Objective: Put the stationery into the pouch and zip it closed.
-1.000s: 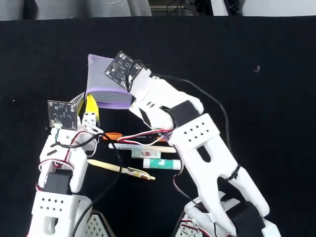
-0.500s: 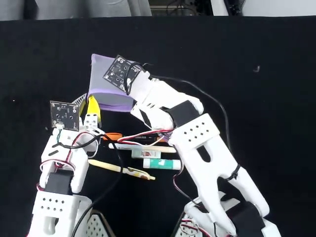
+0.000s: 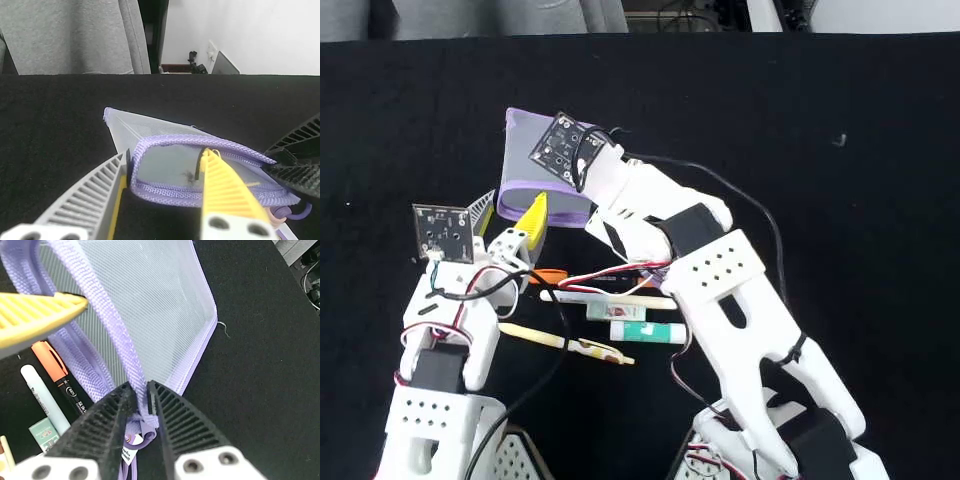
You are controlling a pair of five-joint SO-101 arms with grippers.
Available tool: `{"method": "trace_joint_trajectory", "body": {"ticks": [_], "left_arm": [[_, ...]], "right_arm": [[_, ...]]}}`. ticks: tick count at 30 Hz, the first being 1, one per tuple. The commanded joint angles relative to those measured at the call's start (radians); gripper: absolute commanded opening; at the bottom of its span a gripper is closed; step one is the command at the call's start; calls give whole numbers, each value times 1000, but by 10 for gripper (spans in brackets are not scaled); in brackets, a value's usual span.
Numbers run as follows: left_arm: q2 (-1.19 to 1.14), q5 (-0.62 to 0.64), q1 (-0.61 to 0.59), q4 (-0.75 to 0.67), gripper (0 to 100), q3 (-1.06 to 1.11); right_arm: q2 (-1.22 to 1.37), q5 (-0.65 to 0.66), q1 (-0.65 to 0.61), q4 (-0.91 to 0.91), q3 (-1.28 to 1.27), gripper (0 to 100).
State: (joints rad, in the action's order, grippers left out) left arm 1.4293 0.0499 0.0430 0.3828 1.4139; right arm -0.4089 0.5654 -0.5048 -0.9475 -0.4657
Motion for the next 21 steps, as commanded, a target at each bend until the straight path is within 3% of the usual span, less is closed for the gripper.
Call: {"method": "trace_joint_trajectory", "body": {"ticks": [1,9,12,19,21], "left_arm": [[-132,8,10,-54,238,-67],[-591,-6,-27,-61,234,-351],[-640,-8,-22,-89,234,-389],[-655,-15,-18,-327,231,-275],[-654,-15,5,-348,191,-252]], "right_arm": [[-44,11,-15,-3,10,11],[-44,11,-12,-3,7,11],[-44,11,-12,-3,7,11],[-44,11,-11,-3,7,11],[-44,26,-11,-3,5,11]]}}
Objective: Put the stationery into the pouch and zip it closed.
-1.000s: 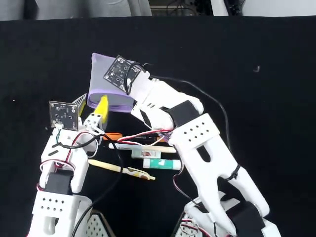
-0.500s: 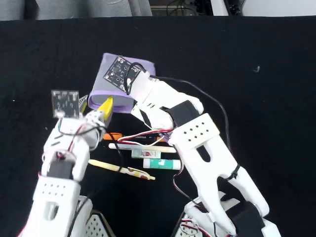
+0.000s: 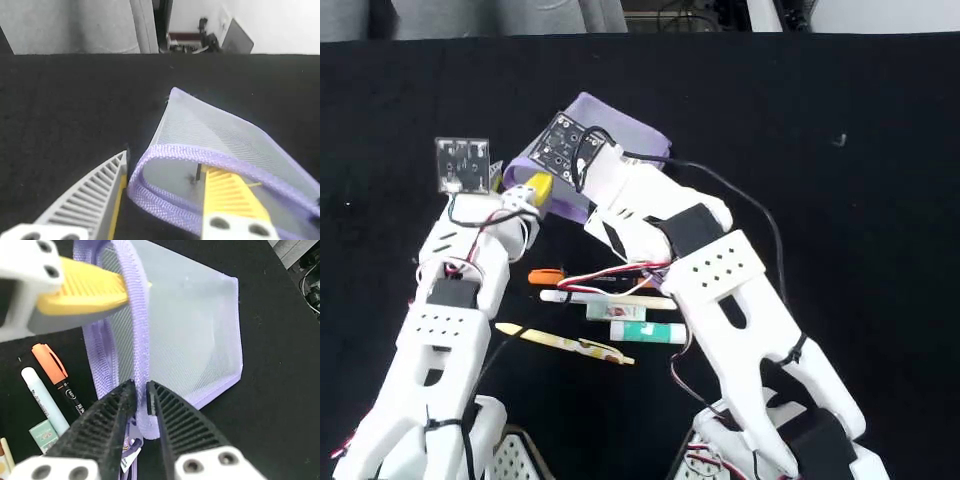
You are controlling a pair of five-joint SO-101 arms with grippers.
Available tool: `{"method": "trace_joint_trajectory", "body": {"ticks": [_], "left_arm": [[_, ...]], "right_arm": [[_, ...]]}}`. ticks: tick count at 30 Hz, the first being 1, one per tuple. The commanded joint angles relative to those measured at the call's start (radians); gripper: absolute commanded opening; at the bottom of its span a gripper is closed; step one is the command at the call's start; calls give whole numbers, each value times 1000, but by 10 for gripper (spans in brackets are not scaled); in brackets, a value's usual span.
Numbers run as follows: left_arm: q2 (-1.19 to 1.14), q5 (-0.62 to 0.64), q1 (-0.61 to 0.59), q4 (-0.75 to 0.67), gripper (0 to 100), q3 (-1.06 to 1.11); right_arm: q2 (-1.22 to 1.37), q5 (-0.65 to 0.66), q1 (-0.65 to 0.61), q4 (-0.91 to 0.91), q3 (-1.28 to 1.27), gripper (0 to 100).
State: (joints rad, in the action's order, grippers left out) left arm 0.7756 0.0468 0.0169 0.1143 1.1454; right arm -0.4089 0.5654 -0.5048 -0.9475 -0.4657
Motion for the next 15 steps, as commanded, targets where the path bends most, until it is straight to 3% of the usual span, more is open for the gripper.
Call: {"method": "trace_joint_trajectory", "body": {"ticks": [1,4,15], "left_arm": [[0,-12,42,-86,154,25],[2,-12,70,-86,24,28],[11,-12,77,-77,27,33]], "right_arm": [[-44,34,-11,-3,5,11],[-44,37,-5,-3,5,11],[-44,31,40,3,7,11]]}}
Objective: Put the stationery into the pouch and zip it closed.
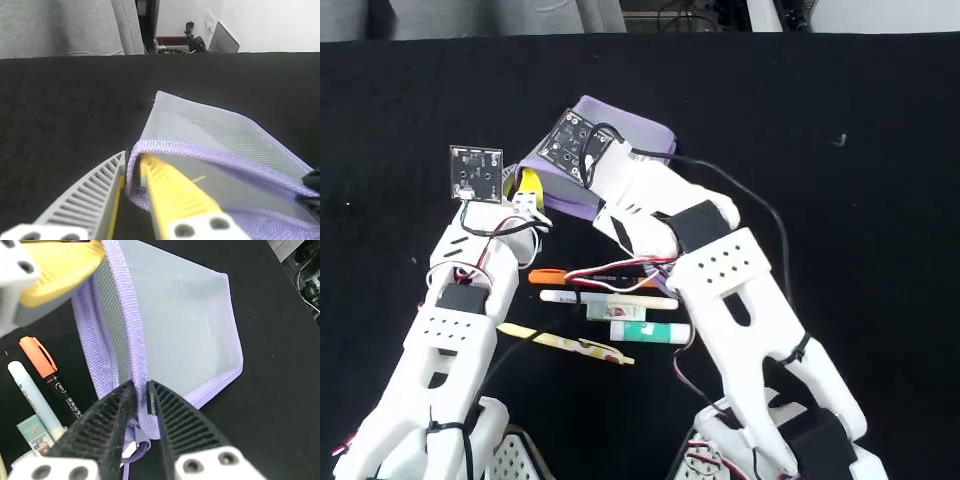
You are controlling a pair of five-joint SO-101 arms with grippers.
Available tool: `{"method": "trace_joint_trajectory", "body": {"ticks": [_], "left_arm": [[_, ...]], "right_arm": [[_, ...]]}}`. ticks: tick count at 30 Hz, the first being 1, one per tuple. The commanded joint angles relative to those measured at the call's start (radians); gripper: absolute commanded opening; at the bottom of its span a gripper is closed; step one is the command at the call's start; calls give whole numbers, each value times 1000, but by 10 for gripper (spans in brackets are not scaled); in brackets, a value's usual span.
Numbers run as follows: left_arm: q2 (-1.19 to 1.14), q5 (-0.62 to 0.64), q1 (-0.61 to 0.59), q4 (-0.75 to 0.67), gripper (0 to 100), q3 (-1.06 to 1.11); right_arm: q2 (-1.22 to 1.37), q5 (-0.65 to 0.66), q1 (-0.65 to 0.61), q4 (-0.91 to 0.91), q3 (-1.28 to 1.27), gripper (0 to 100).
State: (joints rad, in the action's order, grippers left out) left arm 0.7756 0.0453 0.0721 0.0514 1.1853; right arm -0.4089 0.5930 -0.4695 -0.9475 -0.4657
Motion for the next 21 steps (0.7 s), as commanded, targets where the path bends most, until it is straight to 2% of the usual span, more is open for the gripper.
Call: {"method": "trace_joint_trajectory", "body": {"ticks": [1,4,12,16,21], "left_arm": [[11,-9,22,-14,27,-5],[12,-6,22,52,27,-28],[12,2,22,356,27,-211],[12,51,22,437,27,-266],[12,55,24,529,27,-338]], "right_arm": [[-44,3,3,3,7,13],[-44,2,3,-2,10,15],[-44,2,3,-2,7,16],[-44,2,3,-2,5,16],[-44,0,2,3,5,17]]}}
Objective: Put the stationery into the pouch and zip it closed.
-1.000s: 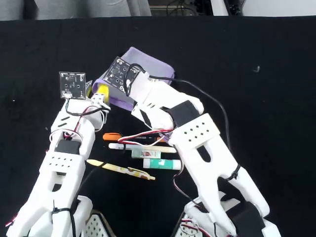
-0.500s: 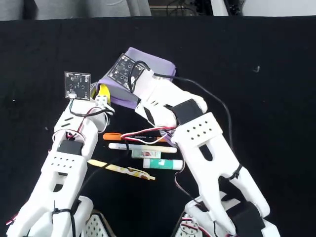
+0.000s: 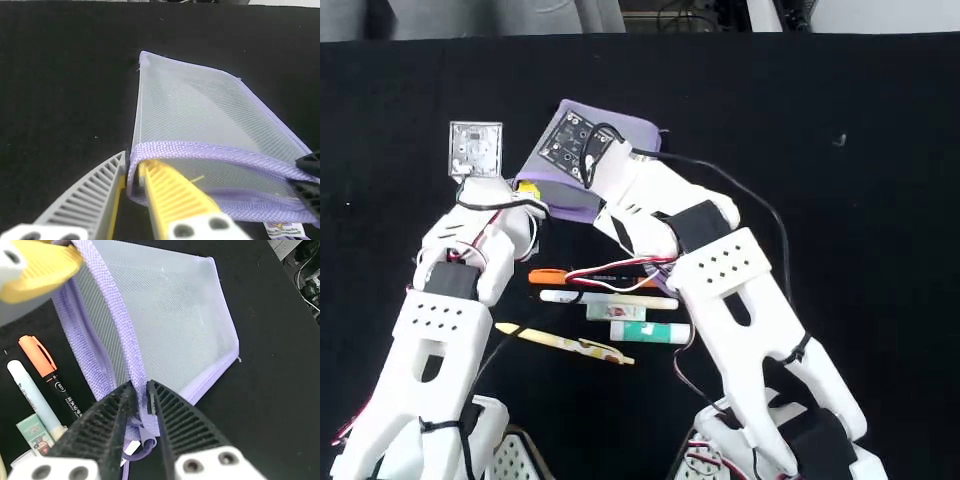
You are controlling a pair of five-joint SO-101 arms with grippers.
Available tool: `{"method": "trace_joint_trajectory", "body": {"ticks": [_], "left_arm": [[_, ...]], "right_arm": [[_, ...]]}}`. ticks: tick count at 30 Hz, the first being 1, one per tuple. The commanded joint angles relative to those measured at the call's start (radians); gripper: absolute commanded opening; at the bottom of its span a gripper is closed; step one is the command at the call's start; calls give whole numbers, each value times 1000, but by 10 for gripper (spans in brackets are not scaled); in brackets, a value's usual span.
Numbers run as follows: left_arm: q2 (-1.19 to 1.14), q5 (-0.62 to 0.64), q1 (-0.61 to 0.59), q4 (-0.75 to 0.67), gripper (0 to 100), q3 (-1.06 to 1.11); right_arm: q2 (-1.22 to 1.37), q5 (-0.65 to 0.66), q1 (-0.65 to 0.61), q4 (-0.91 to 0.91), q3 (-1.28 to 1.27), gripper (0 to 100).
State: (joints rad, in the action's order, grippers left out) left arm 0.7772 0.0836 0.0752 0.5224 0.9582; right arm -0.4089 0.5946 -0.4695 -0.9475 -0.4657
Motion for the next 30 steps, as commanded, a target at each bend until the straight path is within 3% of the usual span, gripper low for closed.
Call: {"method": "trace_joint_trajectory", "body": {"ticks": [1,6,8,19,23,30], "left_arm": [[11,21,22,72,27,-122],[35,49,68,130,27,-157],[83,51,79,137,27,-151],[413,44,84,144,27,4],[439,44,84,138,27,35],[450,41,77,55,27,143]], "right_arm": [[-44,-11,2,6,5,29],[-38,-54,0,34,-2,174],[-44,-54,-11,46,-15,186],[-38,-61,-23,227,-104,100],[-41,-63,-20,227,-99,8],[-44,-55,-18,221,-101,11]]}}
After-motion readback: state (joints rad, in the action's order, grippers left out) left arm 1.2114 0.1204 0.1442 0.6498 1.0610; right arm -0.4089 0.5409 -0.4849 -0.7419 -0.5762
